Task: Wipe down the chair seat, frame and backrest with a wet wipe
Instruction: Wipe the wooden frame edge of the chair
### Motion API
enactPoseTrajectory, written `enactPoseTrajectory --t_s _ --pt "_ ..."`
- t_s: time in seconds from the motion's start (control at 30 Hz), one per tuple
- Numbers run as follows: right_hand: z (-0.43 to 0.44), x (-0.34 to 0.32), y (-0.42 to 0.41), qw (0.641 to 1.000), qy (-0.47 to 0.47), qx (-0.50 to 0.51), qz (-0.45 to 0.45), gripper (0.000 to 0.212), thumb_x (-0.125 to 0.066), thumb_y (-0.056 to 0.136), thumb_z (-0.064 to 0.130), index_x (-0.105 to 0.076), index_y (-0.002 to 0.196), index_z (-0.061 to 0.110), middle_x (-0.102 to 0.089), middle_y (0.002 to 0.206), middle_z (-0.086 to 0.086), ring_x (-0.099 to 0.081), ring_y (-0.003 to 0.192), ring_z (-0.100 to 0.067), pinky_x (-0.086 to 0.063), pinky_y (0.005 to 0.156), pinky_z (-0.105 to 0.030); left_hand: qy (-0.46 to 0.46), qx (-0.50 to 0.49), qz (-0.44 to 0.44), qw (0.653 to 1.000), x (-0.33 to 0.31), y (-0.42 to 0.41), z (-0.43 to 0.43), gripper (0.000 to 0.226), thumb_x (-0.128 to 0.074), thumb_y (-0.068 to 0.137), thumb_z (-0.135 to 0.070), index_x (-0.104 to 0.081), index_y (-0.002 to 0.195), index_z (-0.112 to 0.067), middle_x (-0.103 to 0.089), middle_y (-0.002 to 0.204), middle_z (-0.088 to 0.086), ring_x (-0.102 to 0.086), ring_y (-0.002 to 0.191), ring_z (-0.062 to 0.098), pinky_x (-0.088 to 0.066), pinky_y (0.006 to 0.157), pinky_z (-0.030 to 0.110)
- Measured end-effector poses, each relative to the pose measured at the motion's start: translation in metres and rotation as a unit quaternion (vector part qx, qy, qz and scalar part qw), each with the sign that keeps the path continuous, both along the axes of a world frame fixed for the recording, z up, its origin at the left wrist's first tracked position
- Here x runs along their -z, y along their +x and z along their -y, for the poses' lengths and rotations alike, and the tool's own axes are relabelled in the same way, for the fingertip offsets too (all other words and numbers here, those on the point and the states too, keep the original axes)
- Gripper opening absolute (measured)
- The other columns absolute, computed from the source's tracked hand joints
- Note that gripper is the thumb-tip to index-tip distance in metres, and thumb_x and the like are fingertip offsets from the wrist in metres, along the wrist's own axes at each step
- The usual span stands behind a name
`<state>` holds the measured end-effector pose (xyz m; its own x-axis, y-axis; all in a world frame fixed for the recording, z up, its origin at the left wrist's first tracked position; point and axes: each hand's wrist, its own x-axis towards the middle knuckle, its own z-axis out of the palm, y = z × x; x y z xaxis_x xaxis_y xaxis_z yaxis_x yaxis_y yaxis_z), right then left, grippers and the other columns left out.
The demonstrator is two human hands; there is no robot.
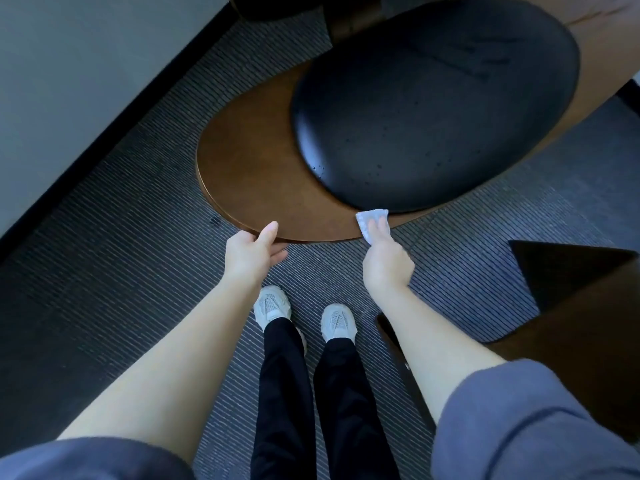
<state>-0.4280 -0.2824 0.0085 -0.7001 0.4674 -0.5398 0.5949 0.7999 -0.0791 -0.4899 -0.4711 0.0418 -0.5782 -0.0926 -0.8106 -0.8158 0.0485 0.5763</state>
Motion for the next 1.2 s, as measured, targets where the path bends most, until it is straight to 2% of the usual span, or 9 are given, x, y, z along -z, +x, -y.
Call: enactPoseTrajectory --t_s 0.13,0.23,0.3,0.43,0.6,0.73,0.93,1.03,1.2 --pt "0.02 -0.012 0.004 0.992 -0.102 -0.071 -0.037 0.06 -0.036 0.09 -0.003 -0.032 0.139 0.031 -0.05 0.135 0.007 -0.059 0.088 -0.026 -0.051 0.076 -0.045 0.02 0.018 0.016 1.0 -0.002 -0.003 0.005 0.032 -0.054 0.1 -0.022 -0.053 0.128 -0.005 -0.065 0.123 0.011 -0.07 0.097 0.019 -0.058 0.082 0.03" --pt "0.022 -0.014 -0.001 0.997 -0.069 -0.021 -0.023 0.06 -0.034 0.088 -0.004 -0.033 0.134 0.033 -0.054 0.128 0.003 -0.057 0.078 -0.027 -0.048 0.069 -0.038 0.026 0.012 0.012 1.0 -0.01 -0.006 0.015 0.033 -0.052 0.1 -0.025 -0.052 0.129 -0.008 -0.064 0.124 0.009 -0.068 0.103 0.021 -0.056 0.089 0.035" --pt "0.038 -0.02 -0.001 0.991 -0.121 -0.049 -0.028 0.062 -0.035 0.085 -0.003 -0.031 0.134 0.035 -0.059 0.121 0.002 -0.056 0.073 -0.027 -0.048 0.067 -0.038 0.013 -0.009 -0.027 1.0 -0.017 -0.012 0.024 0.022 -0.051 0.101 -0.026 -0.057 0.119 -0.015 -0.066 0.12 0.002 -0.068 0.104 0.017 -0.056 0.089 0.033" --pt "0.056 -0.026 -0.002 0.992 -0.107 -0.069 -0.014 0.066 -0.038 0.089 -0.002 -0.027 0.143 0.036 -0.03 0.151 0.02 -0.059 0.075 -0.025 -0.049 0.066 -0.034 -0.01 -0.042 -0.08 0.996 -0.026 -0.027 0.038 0.02 -0.044 0.103 -0.026 -0.063 0.104 -0.021 -0.072 0.103 -0.007 -0.071 0.094 0.007 -0.057 0.079 0.023" --pt "0.079 -0.033 -0.002 0.986 -0.144 -0.087 -0.019 0.063 -0.036 0.09 -0.001 -0.03 0.141 0.034 -0.016 0.157 0.022 -0.055 0.073 -0.026 -0.043 0.065 -0.034 -0.02 -0.029 -0.061 0.998 -0.025 -0.033 0.046 0.024 -0.044 0.103 -0.02 -0.067 0.097 -0.017 -0.073 0.105 0.003 -0.071 0.096 0.014 -0.057 0.087 0.031" --pt "0.096 -0.035 -0.009 0.983 -0.166 -0.067 -0.04 0.064 -0.039 0.088 -0.002 -0.034 0.142 0.033 -0.019 0.157 0.017 -0.052 0.071 -0.027 -0.032 0.064 -0.031 0.004 -0.023 -0.035 0.999 -0.026 -0.038 0.053 0.023 -0.048 0.102 -0.019 -0.069 0.094 -0.016 -0.074 0.102 0.004 -0.071 0.097 0.017 -0.056 0.088 0.034" --pt "0.096 -0.034 -0.015 0.974 -0.209 -0.049 -0.072 0.063 -0.038 0.082 -0.007 -0.042 0.135 0.028 -0.043 0.146 0.009 -0.059 0.073 -0.029 -0.047 0.065 -0.038 -0.001 0.025 -0.037 0.999 -0.028 -0.053 0.075 0.01 -0.058 0.098 -0.021 -0.067 0.098 -0.019 -0.074 0.103 0.006 -0.072 0.096 0.018 -0.056 0.086 0.033" --pt "0.113 -0.045 -0.027 0.951 -0.254 -0.14 -0.11 0.057 -0.038 0.084 -0.005 -0.043 0.135 0.021 -0.041 0.147 0.008 -0.06 0.068 -0.03 -0.05 0.064 -0.04 0.0 0.028 -0.04 0.999 -0.025 -0.061 0.082 0.014 -0.063 0.094 -0.026 -0.068 0.102 -0.016 -0.074 0.102 0.008 -0.072 0.095 0.018 -0.057 0.084 0.033" --pt "0.118 -0.056 -0.054 0.945 -0.255 -0.138 -0.15 0.048 -0.047 0.087 0.008 -0.052 0.134 0.016 -0.046 0.146 0.003 -0.065 0.086 -0.033 -0.054 0.074 -0.044 0.01 0.046 -0.026 0.999 -0.021 -0.074 0.089 0.006 -0.065 0.093 -0.016 -0.068 0.098 -0.016 -0.074 0.102 0.01 -0.073 0.093 0.019 -0.058 0.085 0.033"
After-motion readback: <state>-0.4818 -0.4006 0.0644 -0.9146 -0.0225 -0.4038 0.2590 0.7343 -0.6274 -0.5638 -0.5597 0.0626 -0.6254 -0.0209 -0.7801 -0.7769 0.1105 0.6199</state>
